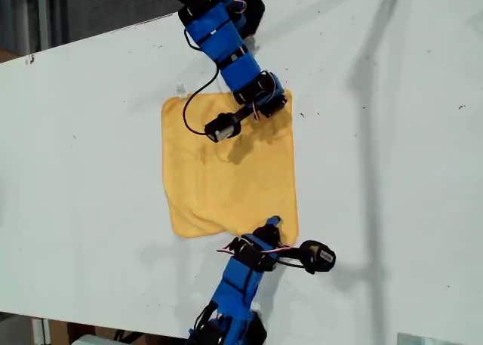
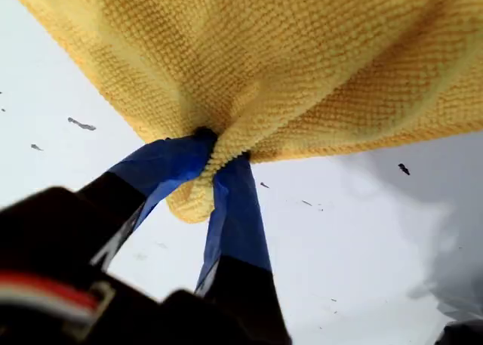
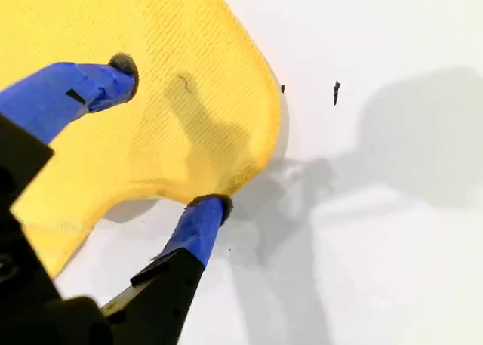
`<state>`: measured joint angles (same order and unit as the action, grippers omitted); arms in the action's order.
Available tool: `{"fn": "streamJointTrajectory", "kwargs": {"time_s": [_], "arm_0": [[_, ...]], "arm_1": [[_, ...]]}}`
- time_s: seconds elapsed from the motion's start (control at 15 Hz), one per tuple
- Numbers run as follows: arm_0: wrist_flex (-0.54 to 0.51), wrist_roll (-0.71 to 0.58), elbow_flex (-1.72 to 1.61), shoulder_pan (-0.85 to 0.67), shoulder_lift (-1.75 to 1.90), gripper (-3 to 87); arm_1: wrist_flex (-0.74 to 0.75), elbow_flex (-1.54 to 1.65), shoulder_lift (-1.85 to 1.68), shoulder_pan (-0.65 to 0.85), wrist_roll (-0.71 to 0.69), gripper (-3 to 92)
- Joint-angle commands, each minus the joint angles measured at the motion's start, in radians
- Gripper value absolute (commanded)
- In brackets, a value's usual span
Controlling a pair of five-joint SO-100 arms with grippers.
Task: Grasp corners of a square towel and fold twice.
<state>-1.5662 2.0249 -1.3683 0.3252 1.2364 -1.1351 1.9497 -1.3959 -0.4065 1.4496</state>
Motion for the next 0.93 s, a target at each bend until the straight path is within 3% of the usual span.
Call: {"fn": "streamJointTrajectory", "kwargs": {"time_s": [0.0, 0.2, 0.53, 0.67, 0.8, 0.87], "arm_0": [[-0.043, 0.063, 0.049, 0.041, 0.009, 31.4], [-0.078, 0.138, 0.044, 0.091, 0.005, 31.4], [-0.025, 0.187, 0.017, 0.124, -0.071, 29.4], [0.057, 0.212, -0.061, 0.117, -0.057, 17.3], [0.218, 0.227, -0.23, 0.106, 0.006, -0.2], [0.307, 0.225, -0.311, 0.101, 0.038, -0.2]], "arm_1": [[0.002, 0.003, 0.005, -0.015, 0.002, -0.1], [0.002, 0.003, 0.005, -0.017, 0.002, -0.1], [-0.021, -0.032, 0.002, -0.029, 0.002, -0.1], [-0.031, -0.044, 0.002, -0.037, 0.005, -0.1], [-0.031, -0.046, 0.002, -0.04, 0.008, -0.1], [-0.031, -0.048, 0.002, -0.043, 0.008, -0.1]]}}
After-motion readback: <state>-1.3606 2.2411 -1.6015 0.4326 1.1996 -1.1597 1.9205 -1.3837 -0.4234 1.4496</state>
